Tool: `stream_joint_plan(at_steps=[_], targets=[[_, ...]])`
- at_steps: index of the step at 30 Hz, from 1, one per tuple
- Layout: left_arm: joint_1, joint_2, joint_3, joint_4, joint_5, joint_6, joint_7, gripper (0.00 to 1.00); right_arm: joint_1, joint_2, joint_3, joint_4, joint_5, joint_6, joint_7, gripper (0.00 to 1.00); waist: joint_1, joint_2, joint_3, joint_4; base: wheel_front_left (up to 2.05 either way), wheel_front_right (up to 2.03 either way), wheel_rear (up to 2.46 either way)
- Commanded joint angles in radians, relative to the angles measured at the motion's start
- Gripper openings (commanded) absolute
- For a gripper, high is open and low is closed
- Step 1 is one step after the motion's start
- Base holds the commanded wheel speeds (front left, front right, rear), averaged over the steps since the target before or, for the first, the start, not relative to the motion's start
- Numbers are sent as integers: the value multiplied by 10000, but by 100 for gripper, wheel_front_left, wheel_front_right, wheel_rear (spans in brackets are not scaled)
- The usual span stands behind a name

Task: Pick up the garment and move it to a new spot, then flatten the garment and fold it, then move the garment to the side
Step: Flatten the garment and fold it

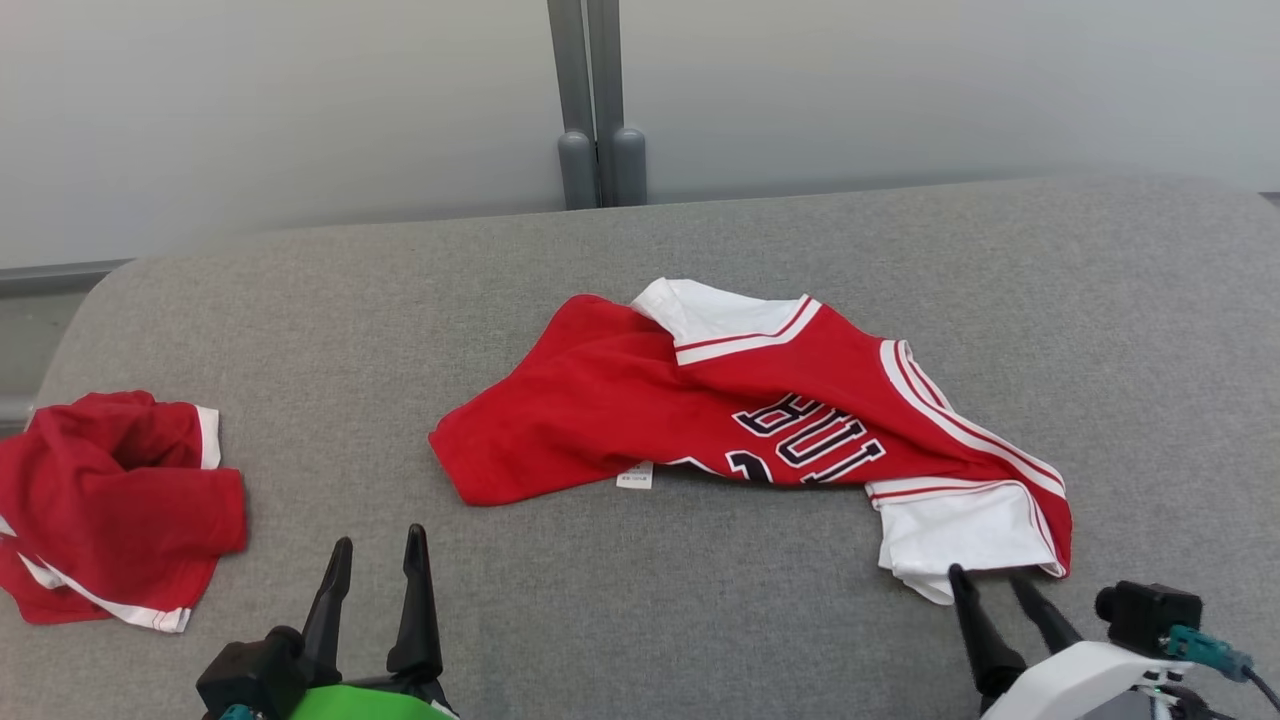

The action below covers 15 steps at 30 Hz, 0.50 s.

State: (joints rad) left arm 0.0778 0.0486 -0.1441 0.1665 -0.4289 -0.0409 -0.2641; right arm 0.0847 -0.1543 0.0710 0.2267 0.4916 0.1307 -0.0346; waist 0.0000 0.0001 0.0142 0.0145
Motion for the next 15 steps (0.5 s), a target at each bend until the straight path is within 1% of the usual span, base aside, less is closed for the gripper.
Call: stream_joint_plan(at_steps=[1,6,9,13,15], targets=[[104,33,20,-48,51,11,-3,100,72,196,64,-74,201,1,106,100,0,-1,58,47,0,0,0],[87,33,-59,-55,66,56,-3,100,-429,712,55,220,600,2,239,100,0,-1,283,58,0,0,0],[-91,33,-156,-14,88,26,-3,100,-802,849,8,693,675,2,397,100,0,-1,398,176,0,0,0],[-261,33,-140,33,57,43,-3,100,-1175,901,18,1226,418,2,611,100,0,-1,492,334,0,0,0],[-300,34,-141,41,39,40,-3,100,-1313,932,45,1329,485,2,640,100,0,-1,528,394,0,0,0]])
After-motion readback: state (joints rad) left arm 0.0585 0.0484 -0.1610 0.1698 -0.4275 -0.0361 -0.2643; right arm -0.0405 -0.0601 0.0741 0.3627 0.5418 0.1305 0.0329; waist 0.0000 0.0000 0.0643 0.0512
